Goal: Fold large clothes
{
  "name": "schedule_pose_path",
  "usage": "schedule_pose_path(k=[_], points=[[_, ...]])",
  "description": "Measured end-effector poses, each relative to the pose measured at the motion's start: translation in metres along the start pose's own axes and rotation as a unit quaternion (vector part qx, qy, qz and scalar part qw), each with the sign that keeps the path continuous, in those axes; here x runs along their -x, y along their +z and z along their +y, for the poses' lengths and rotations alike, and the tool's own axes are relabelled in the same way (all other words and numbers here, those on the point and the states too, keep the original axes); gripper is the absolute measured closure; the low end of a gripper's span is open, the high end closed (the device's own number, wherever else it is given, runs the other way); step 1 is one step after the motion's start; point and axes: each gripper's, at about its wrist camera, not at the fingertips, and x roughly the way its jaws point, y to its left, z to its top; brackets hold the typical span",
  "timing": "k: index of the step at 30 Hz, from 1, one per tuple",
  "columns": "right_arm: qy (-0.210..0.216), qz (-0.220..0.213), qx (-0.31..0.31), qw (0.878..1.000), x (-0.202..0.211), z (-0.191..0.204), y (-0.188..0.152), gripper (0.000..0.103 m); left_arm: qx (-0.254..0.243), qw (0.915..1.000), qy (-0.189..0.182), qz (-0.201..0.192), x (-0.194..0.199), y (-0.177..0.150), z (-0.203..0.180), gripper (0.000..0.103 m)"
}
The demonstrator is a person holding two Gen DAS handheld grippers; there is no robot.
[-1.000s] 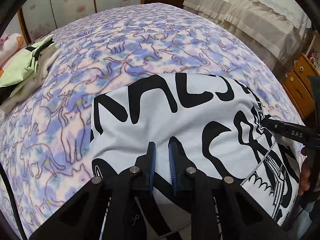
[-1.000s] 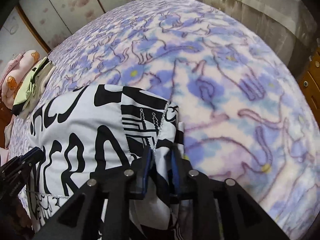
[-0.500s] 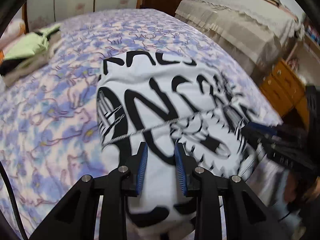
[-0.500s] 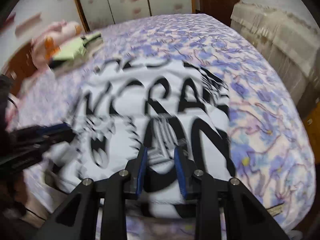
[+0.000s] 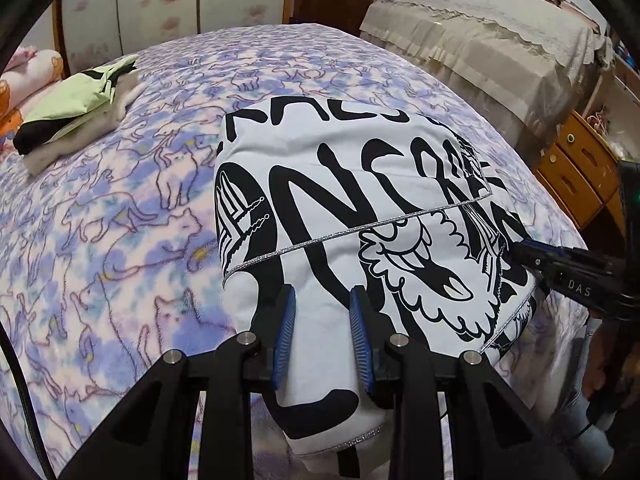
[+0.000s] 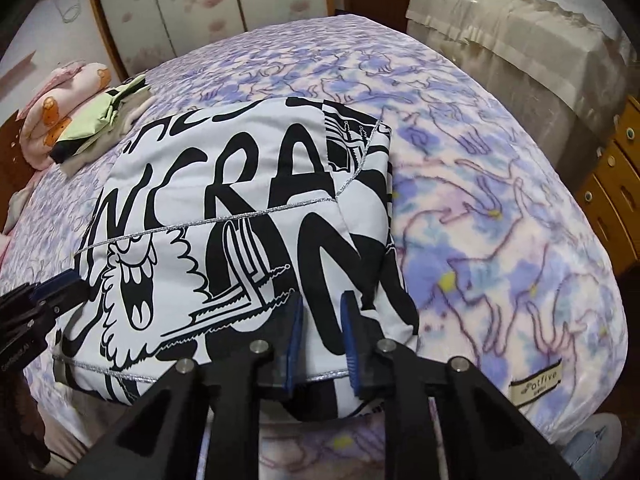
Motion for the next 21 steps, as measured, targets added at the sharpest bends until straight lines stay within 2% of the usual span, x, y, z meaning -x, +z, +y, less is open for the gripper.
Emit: schedule_pose_path(k=[2,4,6,7,9,12,14,17,21], points=[[0.005,0.004,-0.008,1.000,-0.001,0.000,0.001,0.075,0.008,1.0000,-0.004,0.004,0.001,0.001,0.001,0.073],[0.009,0.010,-0.016,1.000,-0.001,0.001,0.003,0.070,0.016,0.9998,-0.007,0.008,0.004,0.002,0.002,0.065],[0.010,0.017,-0.020,1.000,-0.002,0.002,0.004,0.064,0.028,0.9996,0.003,0.008,0.008,0.003,0.003,0.043],[0.012,0.020,-0.021,1.000,-0.003,0.003,0.005,0.061,0.033,0.9994,0.011,0.005,0.012,0.003,0.005,0.041],[0.020,0.028,-0.021,0.999,-0.003,0.006,0.006,0.051,0.039,0.9992,0.009,0.002,0.018,0.003,0.008,0.040],[0.019,0.040,-0.009,0.999,-0.004,0.011,0.008,0.045,0.046,0.9988,0.015,-0.002,0.028,0.004,0.013,0.040],[0.015,0.048,0.004,0.999,-0.002,0.016,0.010,0.045,0.052,0.9985,0.017,-0.006,0.035,0.004,0.016,0.040],[0.013,0.055,0.016,0.998,0.007,0.020,0.011,0.045,0.063,0.9978,0.020,-0.010,0.047,0.003,0.022,0.033],[0.038,0.055,0.000,0.998,0.026,0.017,0.011,0.045,0.074,0.9970,0.021,-0.012,0.061,0.002,0.027,0.031]])
